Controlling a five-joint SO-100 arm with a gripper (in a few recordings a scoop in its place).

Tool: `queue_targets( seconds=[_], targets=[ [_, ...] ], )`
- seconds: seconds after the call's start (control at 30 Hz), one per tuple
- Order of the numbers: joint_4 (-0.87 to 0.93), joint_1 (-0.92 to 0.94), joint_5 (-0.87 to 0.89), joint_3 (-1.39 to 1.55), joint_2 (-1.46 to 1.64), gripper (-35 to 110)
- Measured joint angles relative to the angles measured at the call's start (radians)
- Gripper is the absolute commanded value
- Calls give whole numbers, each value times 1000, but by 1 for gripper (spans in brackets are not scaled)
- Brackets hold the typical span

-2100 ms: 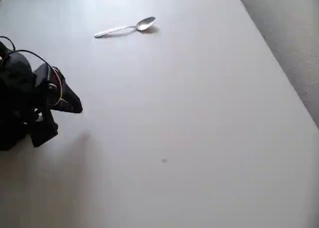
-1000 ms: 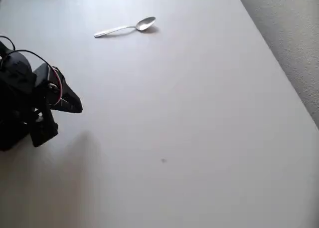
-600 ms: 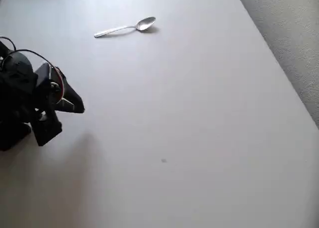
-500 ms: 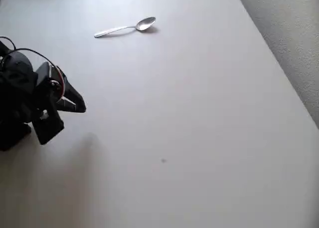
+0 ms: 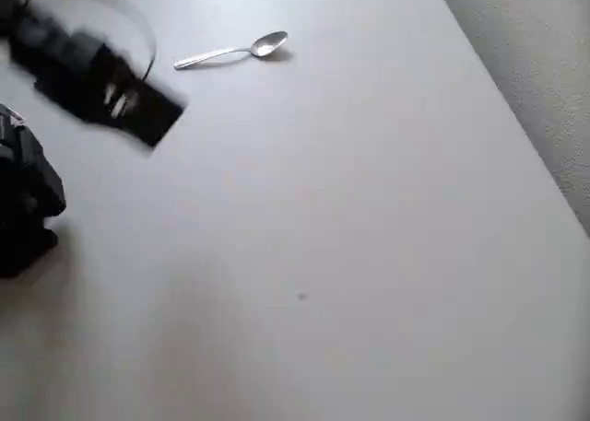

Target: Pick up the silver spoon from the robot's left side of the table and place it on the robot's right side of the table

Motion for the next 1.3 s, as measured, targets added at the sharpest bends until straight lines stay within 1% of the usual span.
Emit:
queue_targets(
  seconds=[0.03, 0.17, 0.3, 0.5, 0.7, 1.0, 1.3],
  targets=[
    [38, -31, 0, -110, -97, 28],
    [132, -163, -46, -529, -466, 31],
    [132, -244, -104, -718, -687, 32],
    [67, -321, -193, -862, -927, 31],
    [3, -341, -236, -899, -1057, 31],
    [-18, -341, -244, -1012, -1186, 29],
    [-18, -341, -244, -1180, -1318, 20]
  ],
)
